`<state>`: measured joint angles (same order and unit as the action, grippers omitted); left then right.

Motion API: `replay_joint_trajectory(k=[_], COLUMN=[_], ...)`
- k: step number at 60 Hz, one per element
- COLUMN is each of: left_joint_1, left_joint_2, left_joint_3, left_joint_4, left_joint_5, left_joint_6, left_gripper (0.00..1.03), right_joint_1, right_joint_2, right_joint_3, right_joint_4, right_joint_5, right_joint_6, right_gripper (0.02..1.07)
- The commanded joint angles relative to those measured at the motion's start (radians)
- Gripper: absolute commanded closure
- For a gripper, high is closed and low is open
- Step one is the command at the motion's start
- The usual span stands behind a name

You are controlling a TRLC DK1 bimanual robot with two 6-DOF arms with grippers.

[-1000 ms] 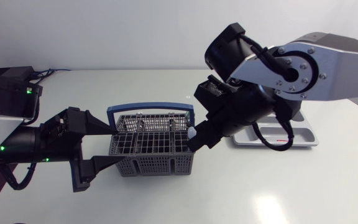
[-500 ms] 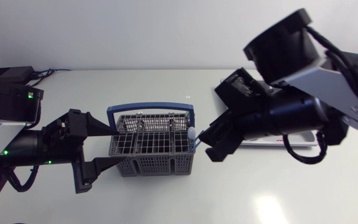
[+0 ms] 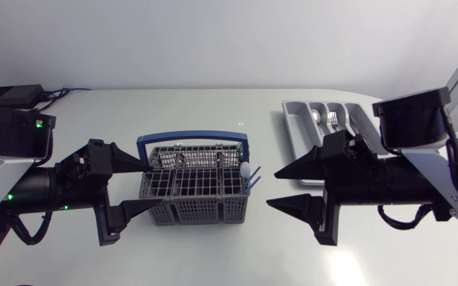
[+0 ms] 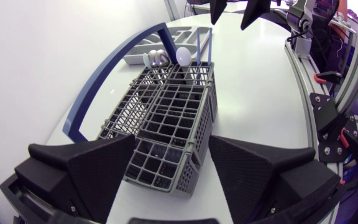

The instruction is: Unload the cutlery basket into the drawer organizer.

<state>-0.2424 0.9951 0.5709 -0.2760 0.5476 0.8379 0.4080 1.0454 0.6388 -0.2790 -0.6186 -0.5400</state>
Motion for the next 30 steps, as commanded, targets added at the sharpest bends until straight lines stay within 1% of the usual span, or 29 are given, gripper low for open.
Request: replay_joint_trajectory(k=[1, 10, 16, 20, 22, 24, 30], left_joint_1=[0.008, 0.006, 0.006, 0.006, 0.008, 0.008, 0.006], left_joint_2=[0.013, 0.031, 0.048, 0.057, 0.062, 0.066, 0.074], left_joint_3=[-0.025, -0.029, -0.029, -0.028, -0.026, -0.025, -0.02], left_joint_4=[0.017, 0.044, 0.061, 0.069, 0.072, 0.074, 0.081], left_joint_5=[0.0, 0.0, 0.0, 0.0, -0.002, -0.003, -0.014], left_joint_6=[-0.008, -0.01, -0.01, -0.01, -0.01, -0.01, -0.01], left_gripper=[0.17, 0.17, 0.17, 0.17, 0.17, 0.17, 0.17], right_joint_1=[-0.017, -0.031, -0.034, -0.035, -0.037, -0.037, -0.037], right_joint_2=[0.053, 0.146, 0.179, 0.196, 0.203, 0.211, 0.234], right_joint_3=[-0.025, -0.019, -0.007, 0.002, 0.004, 0.009, 0.013], right_joint_4=[0.017, 0.06, 0.069, 0.069, 0.069, 0.069, 0.097], right_joint_5=[-0.036, -0.078, -0.081, -0.089, -0.089, -0.089, -0.09], right_joint_6=[-0.11, -0.192, -0.23, -0.267, -0.279, -0.287, -0.295], right_gripper=[0.32, 0.32, 0.32, 0.43, 0.46, 0.48, 0.48])
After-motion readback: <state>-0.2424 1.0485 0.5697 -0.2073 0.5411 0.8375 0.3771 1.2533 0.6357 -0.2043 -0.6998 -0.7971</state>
